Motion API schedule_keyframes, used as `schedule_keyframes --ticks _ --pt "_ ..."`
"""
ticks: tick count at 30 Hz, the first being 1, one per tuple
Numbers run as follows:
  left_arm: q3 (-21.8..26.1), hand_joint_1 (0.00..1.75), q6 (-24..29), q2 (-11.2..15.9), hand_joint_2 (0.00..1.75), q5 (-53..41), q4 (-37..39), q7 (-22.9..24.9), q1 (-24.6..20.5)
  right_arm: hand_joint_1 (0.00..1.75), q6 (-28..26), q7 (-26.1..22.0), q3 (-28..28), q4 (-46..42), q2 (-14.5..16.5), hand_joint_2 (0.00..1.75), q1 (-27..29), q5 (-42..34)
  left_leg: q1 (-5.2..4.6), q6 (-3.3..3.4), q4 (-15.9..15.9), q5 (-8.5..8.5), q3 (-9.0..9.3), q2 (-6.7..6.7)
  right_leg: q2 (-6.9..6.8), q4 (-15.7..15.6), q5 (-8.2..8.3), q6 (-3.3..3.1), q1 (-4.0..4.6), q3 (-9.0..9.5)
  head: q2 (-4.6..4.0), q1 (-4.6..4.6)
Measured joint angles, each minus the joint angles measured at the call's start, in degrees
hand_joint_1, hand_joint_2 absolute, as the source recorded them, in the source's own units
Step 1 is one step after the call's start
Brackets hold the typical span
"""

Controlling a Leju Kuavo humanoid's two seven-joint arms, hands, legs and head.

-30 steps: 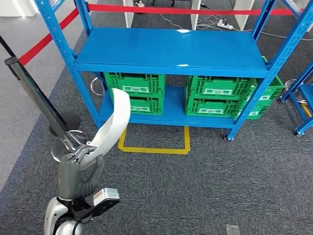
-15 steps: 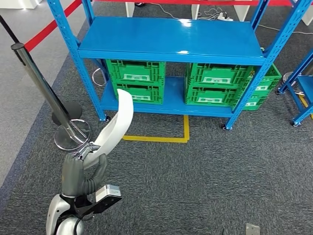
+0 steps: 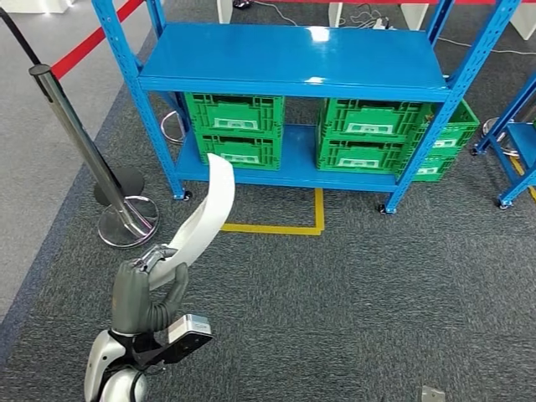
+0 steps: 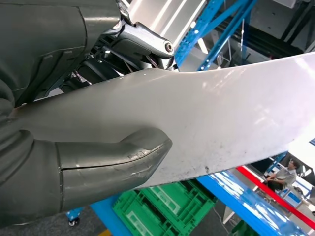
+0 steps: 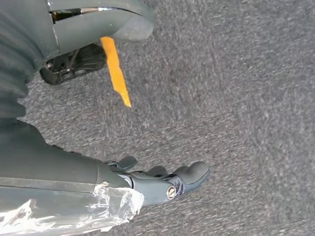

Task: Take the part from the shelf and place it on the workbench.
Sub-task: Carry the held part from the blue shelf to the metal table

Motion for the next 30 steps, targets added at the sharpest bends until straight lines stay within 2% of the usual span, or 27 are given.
schedule_keyframes --ticks 1,2,3,5,6,7,8,9,11,12,14,16,18,20,21,22,23,24,26,27,28,29,30 --pt "0.01 1.75 -0.08 0.00 1.75 0.02 0.02 -0.01 -0.03 0.00 0.00 0.02 -0.13 0.03 0.01 1.75 0.03 0.16 0.01 -0.29 0.15 -0.08 -0.20 -0.03 0.07 -0.15 0.15 -0.36 -0.11 -0.20 0.00 0.03" --pt "0.01 1.75 -0.17 0.01 1.75 0.03 0.06 -0.03 -0.06 0.00 0.01 0.04 -0.26 0.05 0.01 1.75 0.03 0.36 0.03 -0.59 0.89 -0.87 -0.63 -0.08 0.19 -0.29 0.38 -0.86 -0.23 -0.38 0.00 -0.06" --pt "0.01 1.75 -0.27 0.01 1.75 0.03 0.10 -0.04 -0.09 0.00 0.03 0.08 -0.40 0.07 0.01 1.75 -0.01 0.53 0.07 -0.89 2.72 -2.39 -1.40 -0.15 0.34 -0.43 0.67 -1.38 -0.36 -0.58 0.00 -0.18" --pt "0.00 1.75 -0.36 0.04 1.75 0.02 0.32 -0.06 -0.12 0.00 0.03 0.19 -0.80 0.08 0.01 1.75 -0.06 0.85 0.27 -1.39 9.67 -6.82 -4.07 -0.27 0.65 -0.45 1.14 -2.13 -0.30 -1.02 0.00 -0.35" --pt "0.01 1.75 -0.37 0.07 1.75 0.02 0.46 -0.06 -0.11 0.00 0.02 0.25 -1.02 0.09 0.00 1.75 -0.03 1.02 0.35 -1.51 13.51 -8.56 -5.42 -0.27 0.85 -0.39 1.32 -2.29 -0.19 -1.31 0.00 -0.35" --pt "0.01 1.75 -0.39 0.10 1.75 0.02 0.63 -0.06 -0.11 0.00 0.01 0.29 -1.19 0.10 0.00 1.75 0.01 1.21 0.38 -1.51 16.06 -9.31 -6.17 -0.28 1.14 -0.31 1.48 -2.39 -0.07 -1.58 0.00 -0.33" --pt "0.02 1.75 -0.48 0.12 1.75 0.02 0.77 -0.05 -0.11 0.00 0.02 0.30 -1.32 0.11 0.00 1.75 0.05 1.45 0.38 -1.40 16.59 -8.90 -5.95 -0.31 1.50 -0.18 1.61 -2.43 0.05 -1.83 0.00 -0.33" --pt "0.02 1.75 -0.63 0.12 1.75 0.04 0.86 -0.02 -0.11 0.00 0.08 0.30 -1.43 0.12 0.00 1.75 0.06 1.72 0.37 -1.15 14.84 -7.46 -4.64 -0.49 1.99 -0.02 1.70 -2.43 0.18 -2.01 0.00 -0.34" --pt "0.02 1.75 -1.20 0.11 1.75 0.49 0.94 0.03 -0.12 0.00 0.26 0.31 -1.69 0.13 0.05 1.75 -0.03 2.35 0.36 -0.18 7.53 -4.08 -0.14 -2.03 3.02 0.32 1.78 -2.38 0.42 -2.26 0.00 -0.30" --pt "0.03 1.75 -1.46 0.08 1.75 1.04 0.94 0.02 -0.09 0.00 0.34 0.33 -1.90 0.13 0.09 1.75 -0.11 2.72 0.38 0.22 4.23 -3.16 1.80 -2.98 3.55 0.47 1.84 -2.27 0.48 -2.40 0.00 -0.27" --pt "0.06 1.75 -1.79 0.03 1.75 2.27 1.00 -0.08 -0.09 0.00 0.44 0.46 -2.38 0.13 0.17 1.75 -0.20 3.27 0.35 0.60 1.27 -3.10 3.50 -3.96 4.52 0.60 2.15 -1.75 0.34 -2.80 0.00 -0.27" --pt "0.11 1.75 -1.83 -0.10 1.75 2.84 1.07 -0.18 -0.26 0.00 0.46 0.71 -2.84 0.13 0.16 1.75 -0.07 3.59 0.42 0.64 0.23 -2.98 3.68 -3.04 5.15 0.69 2.36 -1.11 0.20 -3.33 0.00 -0.31" --pt "0.15 1.75 -1.89 -0.38 1.75 3.07 1.13 -0.27 -0.44 0.00 0.46 0.91 -3.10 0.13 0.15 1.75 0.00 3.79 0.73 1.05 -0.90 -2.78 3.79 -1.75 3.54 2.62 0.89 -0.54 0.30 -4.76 0.00 0.05" --pt "0.25 1.75 -2.08 -0.55 1.75 3.31 1.26 -0.36 -0.42 0.00 0.44 1.03 -3.35 0.13 0.15 1.75 -0.19 4.08 0.85 1.36 -1.28 -2.60 3.64 -0.39 1.15 9.06 -2.60 0.17 0.14 -7.92 0.00 0.46" --pt "0.31 1.75 -2.22 -0.56 1.75 3.48 1.37 -0.38 -0.40 0.00 0.40 1.16 -3.56 0.14 0.15 1.75 -0.26 4.25 0.82 1.38 -1.23 -2.57 3.53 0.30 0.63 13.06 -4.23 0.53 -0.05 -9.72 0.00 0.58" --pt "0.38 1.75 -2.38 -0.57 1.75 3.67 1.51 -0.39 -0.38 0.00 0.34 1.29 -3.83 0.14 0.15 1.75 -0.29 4.44 0.80 1.37 -1.19 -2.56 3.47 1.02 0.41 16.01 -5.08 0.84 -0.21 -11.02 0.00 0.58" --pt "0.44 1.75 -2.56 -0.59 1.75 3.97 1.64 -0.43 -0.40 0.00 0.24 1.49 -4.14 0.14 0.15 1.75 -0.26 4.64 0.78 1.35 -1.15 -2.56 3.45 1.69 0.27 16.99 -4.87 1.09 -0.35 -11.39 0.00 0.60" --pt "0.50 1.75 -2.72 -0.64 1.75 4.30 1.76 -0.49 -0.44 0.00 0.12 1.73 -4.43 0.14 0.15 1.75 -0.24 4.87 0.79 1.30 -1.10 -2.57 3.47 2.32 0.02 15.50 -3.54 1.26 -0.47 -10.56 0.00 0.60" --pt "0.64 1.75 -2.97 -0.82 1.75 4.91 1.87 -0.74 -0.60 0.00 -0.07 2.05 -4.91 0.13 0.15 1.75 -0.31 5.25 0.79 0.99 -0.89 -2.72 3.54 3.47 -1.69 7.53 0.20 1.48 -0.57 -6.38 0.00 0.59" --pt "0.74 1.75 -3.15 -0.92 1.75 5.20 1.88 -0.86 -0.72 0.00 -0.13 2.19 -5.10 0.14 0.17 1.75 -0.46 5.42 0.67 0.69 -0.63 -2.83 3.48 3.95 -2.56 3.88 1.45 1.26 -0.48 -4.50 0.00 0.63" --pt "0.81 1.75 -3.49 -0.99 1.75 5.56 1.89 -0.97 -0.84 0.00 -0.16 2.45 -5.30 0.16 0.19 1.75 -0.63 5.65 0.52 0.35 -0.40 -2.89 3.39 4.36 -3.16 1.66 2.00 0.91 -0.34 -3.39 0.00 0.63" --pt "0.86 1.75 -3.94 -1.03 1.75 5.96 1.90 -1.05 -0.94 0.00 -0.23 2.84 -5.44 0.20 0.20 1.75 -0.75 5.92 0.36 0.05 -0.23 -2.87 3.29 4.73 -3.31 1.07 1.86 0.47 -0.16 -3.17 0.00 0.66" --pt "0.90 1.75 -4.38 -1.05 1.75 6.42 1.92 -1.19 -1.03 0.00 -0.34 3.37 -5.59 0.24 0.22 1.75 -0.78 6.26 0.25 -0.21 -0.08 -2.83 3.21 5.13 -2.76 1.15 2.02 -0.07 -0.09 -3.37 0.00 0.69"
